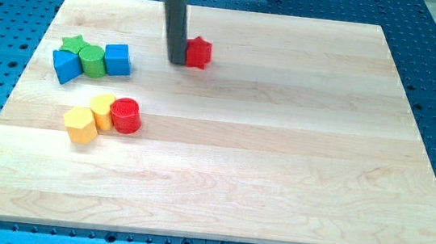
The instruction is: Move the red star towards the red circle
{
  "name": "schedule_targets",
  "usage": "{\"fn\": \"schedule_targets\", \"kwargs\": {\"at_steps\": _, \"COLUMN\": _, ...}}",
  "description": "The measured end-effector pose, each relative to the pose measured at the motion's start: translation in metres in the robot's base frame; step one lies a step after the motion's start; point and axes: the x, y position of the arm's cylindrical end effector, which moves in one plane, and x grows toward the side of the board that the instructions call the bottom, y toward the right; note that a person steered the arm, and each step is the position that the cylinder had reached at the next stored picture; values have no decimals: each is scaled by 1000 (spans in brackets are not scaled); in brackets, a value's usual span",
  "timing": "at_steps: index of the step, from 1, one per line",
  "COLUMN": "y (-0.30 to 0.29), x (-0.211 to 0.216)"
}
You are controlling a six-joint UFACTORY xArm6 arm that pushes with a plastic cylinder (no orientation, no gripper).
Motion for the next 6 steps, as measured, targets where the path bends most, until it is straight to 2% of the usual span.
{"fn": "schedule_targets", "kwargs": {"at_steps": 1, "y": 9, "x": -35}}
{"fn": "schedule_targets", "kwargs": {"at_steps": 2, "y": 31, "x": -29}}
{"fn": "schedule_targets", "kwargs": {"at_steps": 3, "y": 52, "x": 31}}
{"fn": "schedule_targets", "kwargs": {"at_steps": 5, "y": 97, "x": 14}}
{"fn": "schedule_targets", "kwargs": {"at_steps": 6, "y": 119, "x": 64}}
